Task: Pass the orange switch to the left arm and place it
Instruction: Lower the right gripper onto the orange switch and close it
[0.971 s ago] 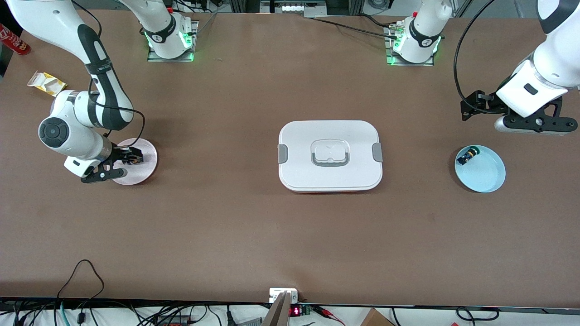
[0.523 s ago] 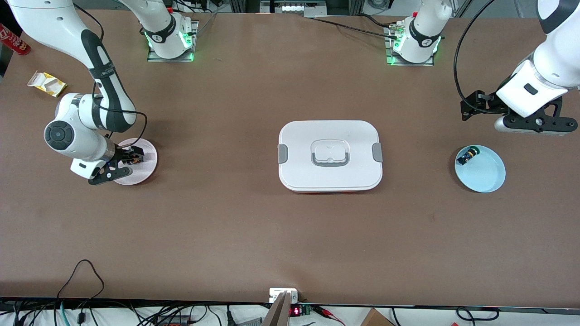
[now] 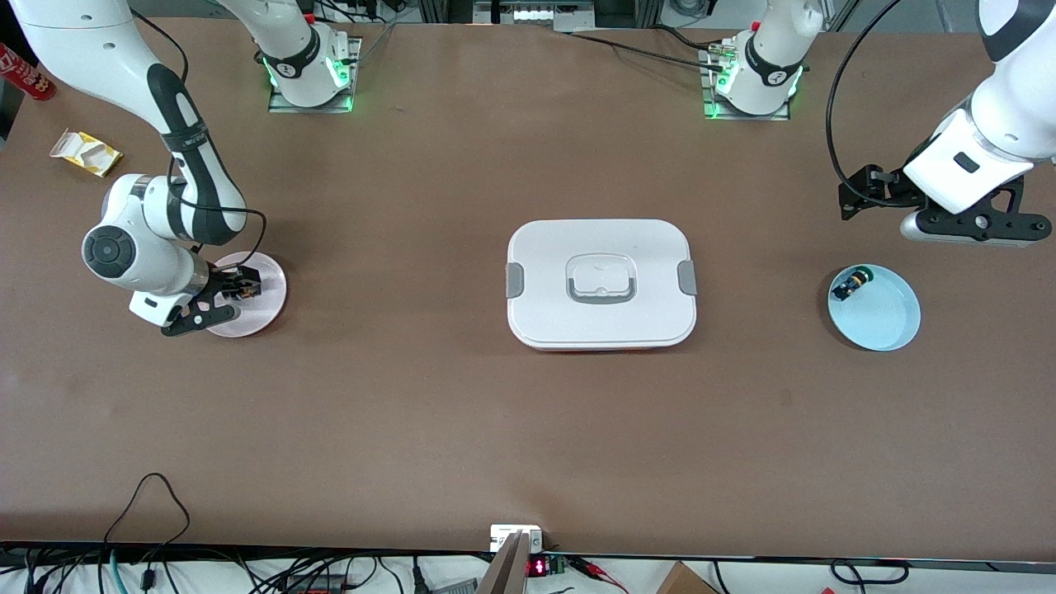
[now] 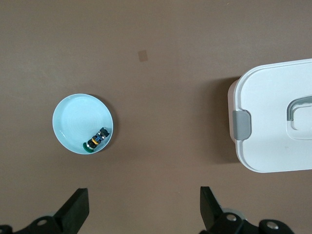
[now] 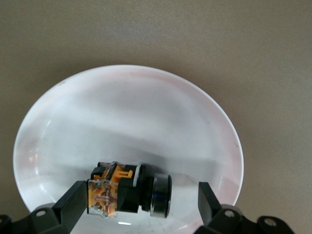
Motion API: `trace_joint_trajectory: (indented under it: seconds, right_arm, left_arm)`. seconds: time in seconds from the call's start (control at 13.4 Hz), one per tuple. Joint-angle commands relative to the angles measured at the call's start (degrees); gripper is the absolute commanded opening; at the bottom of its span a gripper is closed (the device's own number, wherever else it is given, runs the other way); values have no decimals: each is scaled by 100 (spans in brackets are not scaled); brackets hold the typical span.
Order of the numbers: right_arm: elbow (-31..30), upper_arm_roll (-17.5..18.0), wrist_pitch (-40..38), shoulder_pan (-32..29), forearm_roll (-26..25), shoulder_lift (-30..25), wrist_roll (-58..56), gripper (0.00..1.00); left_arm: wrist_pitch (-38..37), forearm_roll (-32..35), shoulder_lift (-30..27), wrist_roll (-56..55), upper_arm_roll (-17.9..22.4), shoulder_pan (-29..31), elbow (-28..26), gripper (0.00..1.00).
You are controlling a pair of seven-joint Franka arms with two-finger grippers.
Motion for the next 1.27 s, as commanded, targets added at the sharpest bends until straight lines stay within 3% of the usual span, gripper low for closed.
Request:
trace_joint_trajectory:
  seconds: [0.0, 1.19]
  right_arm:
    - [-43, 19, 221, -95, 5, 111, 39, 100]
    - [-42, 142, 37, -69, 49, -55, 717, 100]
  left_arm:
    - [-106, -10, -49, -32, -3, 17, 55, 100]
    - [-106, -10, -49, -32, 6, 17, 55, 100]
